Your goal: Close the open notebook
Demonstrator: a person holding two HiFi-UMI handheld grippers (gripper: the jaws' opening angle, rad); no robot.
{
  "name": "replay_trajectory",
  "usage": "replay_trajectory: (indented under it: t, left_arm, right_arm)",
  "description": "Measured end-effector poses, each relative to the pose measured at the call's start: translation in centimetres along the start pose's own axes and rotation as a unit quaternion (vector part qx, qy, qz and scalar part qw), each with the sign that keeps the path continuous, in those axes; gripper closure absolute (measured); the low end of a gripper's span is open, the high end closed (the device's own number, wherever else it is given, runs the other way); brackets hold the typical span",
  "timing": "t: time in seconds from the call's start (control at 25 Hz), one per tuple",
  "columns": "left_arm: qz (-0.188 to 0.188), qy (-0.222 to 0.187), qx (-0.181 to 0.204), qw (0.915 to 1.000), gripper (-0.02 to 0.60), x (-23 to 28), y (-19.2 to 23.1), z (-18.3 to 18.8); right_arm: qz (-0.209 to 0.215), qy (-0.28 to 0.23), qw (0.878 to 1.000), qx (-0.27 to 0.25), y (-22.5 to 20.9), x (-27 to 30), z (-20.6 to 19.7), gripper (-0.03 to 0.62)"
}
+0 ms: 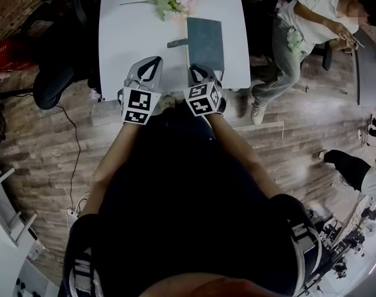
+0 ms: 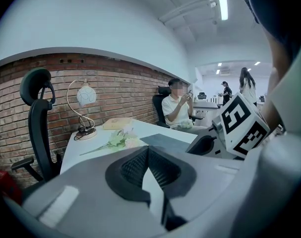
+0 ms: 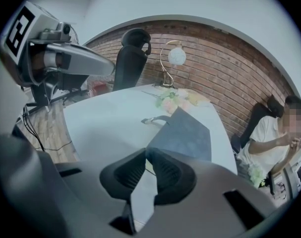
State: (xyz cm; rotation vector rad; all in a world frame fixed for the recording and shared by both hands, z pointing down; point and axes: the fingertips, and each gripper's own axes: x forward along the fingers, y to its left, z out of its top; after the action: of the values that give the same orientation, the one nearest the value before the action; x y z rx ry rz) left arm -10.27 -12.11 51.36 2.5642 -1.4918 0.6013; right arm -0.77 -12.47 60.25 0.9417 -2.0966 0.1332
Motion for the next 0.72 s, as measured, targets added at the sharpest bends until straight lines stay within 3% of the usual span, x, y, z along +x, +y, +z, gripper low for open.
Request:
replay_trajectory:
  t: [0.72]
  left_arm:
    - [0.009,0.008,-0.005,0.9999,0.575,-0.4,0.8,-0.8]
  right_arm:
    - [0.012,0.028,0.999,-0.021,0.9,1.6,-1.1,0.557]
